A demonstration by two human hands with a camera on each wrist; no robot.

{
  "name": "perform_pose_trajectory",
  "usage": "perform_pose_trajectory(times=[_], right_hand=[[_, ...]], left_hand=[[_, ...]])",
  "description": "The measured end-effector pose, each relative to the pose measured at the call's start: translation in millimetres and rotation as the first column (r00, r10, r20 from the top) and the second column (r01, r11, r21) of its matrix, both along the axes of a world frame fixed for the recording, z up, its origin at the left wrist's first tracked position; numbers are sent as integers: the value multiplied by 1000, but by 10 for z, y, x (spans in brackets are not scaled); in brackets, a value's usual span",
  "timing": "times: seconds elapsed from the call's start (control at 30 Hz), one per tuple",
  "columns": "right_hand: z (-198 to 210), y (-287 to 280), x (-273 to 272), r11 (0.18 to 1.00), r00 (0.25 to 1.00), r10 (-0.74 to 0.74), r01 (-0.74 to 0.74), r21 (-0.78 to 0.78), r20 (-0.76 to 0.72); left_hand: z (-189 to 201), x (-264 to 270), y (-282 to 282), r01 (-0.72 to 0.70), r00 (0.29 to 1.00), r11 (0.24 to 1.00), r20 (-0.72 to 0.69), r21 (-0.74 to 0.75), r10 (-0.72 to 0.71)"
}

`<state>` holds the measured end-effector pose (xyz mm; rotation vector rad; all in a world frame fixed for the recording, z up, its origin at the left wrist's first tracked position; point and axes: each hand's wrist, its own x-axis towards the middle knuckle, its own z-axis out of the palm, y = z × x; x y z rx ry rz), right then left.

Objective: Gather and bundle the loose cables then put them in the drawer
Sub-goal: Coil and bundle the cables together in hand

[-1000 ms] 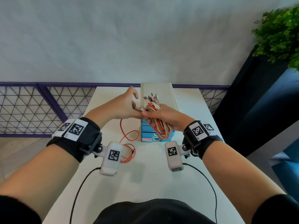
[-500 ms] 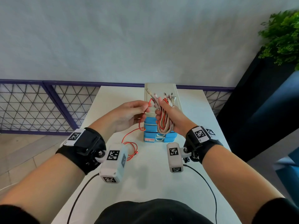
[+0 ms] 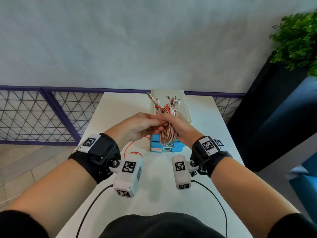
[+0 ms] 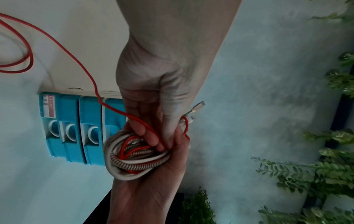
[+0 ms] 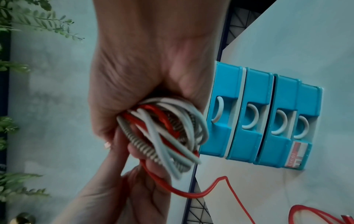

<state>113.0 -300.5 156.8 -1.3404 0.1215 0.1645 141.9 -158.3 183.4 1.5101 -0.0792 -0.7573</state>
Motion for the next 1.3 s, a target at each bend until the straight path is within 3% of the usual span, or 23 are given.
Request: perform_pose_trajectory(times=[0.13,0.23,0.33,0.43,0.5,0.6,0.67,0.73,0.87,1.0,1.07,1.13,1.23,1.3], right_hand=[[-36,-56,121,940,960,-267,279,-197,86],[11,-123,184,925,928,-358,368,-97,104],[103,-181,202,925,922,-379,374,66,76],[210,-231,180,934,947,-319,309,178,36],[252,-237,144,946,963,-268,259,195,19],[268,-194,83,978,985,-174,171,121,13],[255,-163,49,994,994,-108,108,10,25],[232,-136,25,993,998,-55,59,-100,44],[208,-87,44,979,999,-44,43,-201,0],[234,-32,10,961,999,20,-27,-277,-28],[223,16,-28,963,997,67,-77,-259,-49],[218,61,-45,956,997,68,-77,-281,-44],[203,40,-19,926,1000,13,-10,-376,6],[171,-38,12,942,998,-53,57,-330,19]], left_hand=[[51,-86,-24,133,991,989,-22,66,-132],[76,-171,16,303,952,953,-40,18,-303],[-2,-257,92,577,816,812,-26,87,-578],[-108,-242,204,680,684,641,7,356,-729],[-161,-161,249,615,663,591,64,522,-746],[-144,-54,201,274,752,682,292,678,-592],[-100,12,151,63,778,780,459,623,-429],[-25,39,119,-39,766,847,560,530,-316],[-1,-2,69,-140,724,866,646,479,-241],[-43,-53,70,-254,656,909,750,331,-90],[-20,-46,71,-273,584,895,800,352,-137],[4,-38,71,-277,559,865,802,419,-210],[34,-3,79,-286,624,809,741,513,-249],[59,18,114,-173,728,797,620,579,-292]])
